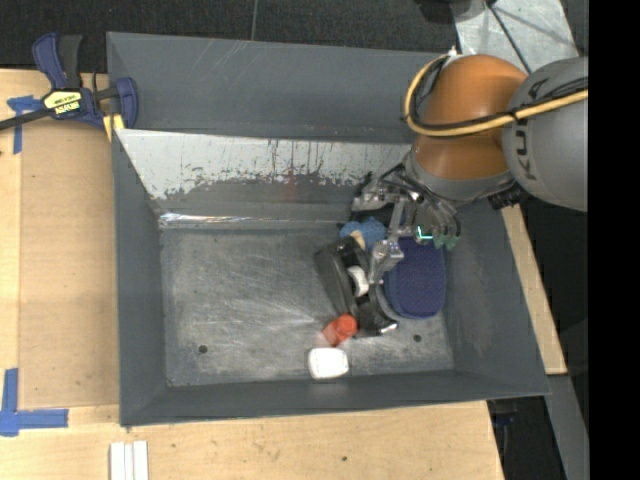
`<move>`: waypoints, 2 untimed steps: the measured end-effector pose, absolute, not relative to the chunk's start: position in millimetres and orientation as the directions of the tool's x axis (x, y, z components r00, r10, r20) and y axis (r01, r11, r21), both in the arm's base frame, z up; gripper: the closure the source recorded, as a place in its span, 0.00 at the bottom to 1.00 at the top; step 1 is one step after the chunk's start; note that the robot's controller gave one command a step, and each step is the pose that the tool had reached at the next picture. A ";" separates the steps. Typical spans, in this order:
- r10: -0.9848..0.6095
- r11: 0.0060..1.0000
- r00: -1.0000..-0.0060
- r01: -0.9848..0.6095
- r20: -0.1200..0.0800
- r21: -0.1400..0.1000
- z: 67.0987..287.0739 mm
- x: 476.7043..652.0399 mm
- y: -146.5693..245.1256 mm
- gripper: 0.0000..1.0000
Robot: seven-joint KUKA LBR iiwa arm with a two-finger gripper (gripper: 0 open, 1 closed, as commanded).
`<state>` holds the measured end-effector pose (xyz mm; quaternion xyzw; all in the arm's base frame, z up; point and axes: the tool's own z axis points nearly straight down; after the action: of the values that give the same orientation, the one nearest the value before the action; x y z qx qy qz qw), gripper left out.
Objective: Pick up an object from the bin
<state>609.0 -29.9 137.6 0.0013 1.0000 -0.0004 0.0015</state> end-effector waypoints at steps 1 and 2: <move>0.221 0.975 -0.975 0.221 -0.019 -0.006 104.4 574.8 -16.7 0.00; 0.488 0.873 -0.873 0.488 -0.022 0.005 107.1 553.4 21.9 0.00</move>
Offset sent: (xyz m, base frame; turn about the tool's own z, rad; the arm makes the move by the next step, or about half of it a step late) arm -0.0648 0.0329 -0.0676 0.3037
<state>553.4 21.9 107.1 0.2520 0.9677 -0.0005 0.0112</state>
